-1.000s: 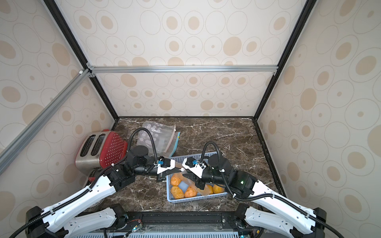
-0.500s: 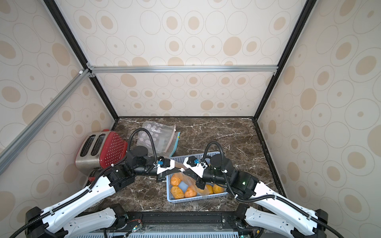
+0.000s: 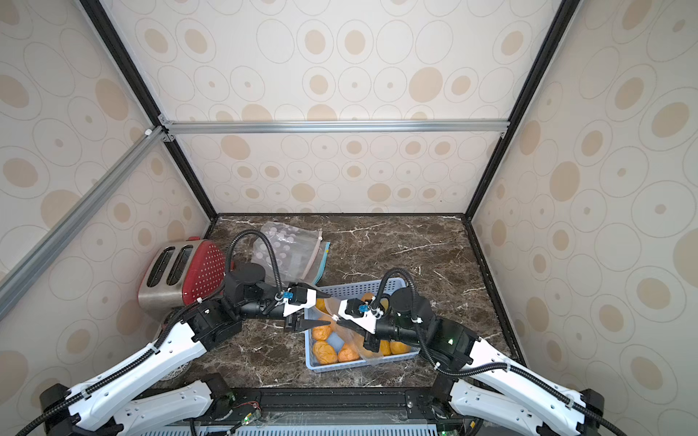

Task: Put the potatoes into a zipper bag and zip it
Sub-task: Place the zipper food storage bag at the center of the board.

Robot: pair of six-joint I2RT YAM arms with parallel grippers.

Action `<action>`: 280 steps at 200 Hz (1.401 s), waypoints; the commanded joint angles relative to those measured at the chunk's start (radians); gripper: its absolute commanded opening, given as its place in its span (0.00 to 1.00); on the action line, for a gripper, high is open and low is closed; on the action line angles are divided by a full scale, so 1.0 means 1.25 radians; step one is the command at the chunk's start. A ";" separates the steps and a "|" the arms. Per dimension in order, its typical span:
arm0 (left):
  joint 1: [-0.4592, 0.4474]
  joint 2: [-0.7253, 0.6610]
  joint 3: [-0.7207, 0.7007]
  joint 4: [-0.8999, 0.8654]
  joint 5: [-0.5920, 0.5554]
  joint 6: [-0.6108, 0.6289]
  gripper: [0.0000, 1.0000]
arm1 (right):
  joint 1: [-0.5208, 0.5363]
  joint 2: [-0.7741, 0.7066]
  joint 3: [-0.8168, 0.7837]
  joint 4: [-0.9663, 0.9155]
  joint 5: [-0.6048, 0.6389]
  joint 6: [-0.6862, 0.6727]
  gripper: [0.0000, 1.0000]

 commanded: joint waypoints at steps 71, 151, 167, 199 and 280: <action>-0.030 0.066 0.072 -0.074 0.114 0.021 0.53 | -0.003 -0.035 -0.037 0.056 -0.053 -0.081 0.00; -0.040 0.072 0.049 -0.068 0.122 0.025 0.37 | -0.003 -0.036 -0.053 0.069 -0.040 -0.064 0.00; -0.042 0.074 0.048 -0.077 0.124 0.031 0.36 | -0.003 -0.034 -0.049 0.071 -0.039 -0.059 0.00; -0.045 0.070 0.032 -0.069 0.118 0.034 0.37 | -0.002 -0.032 -0.052 0.081 -0.041 -0.046 0.00; -0.050 0.070 0.026 -0.067 0.111 0.033 0.22 | -0.003 -0.039 -0.067 0.102 -0.039 -0.022 0.00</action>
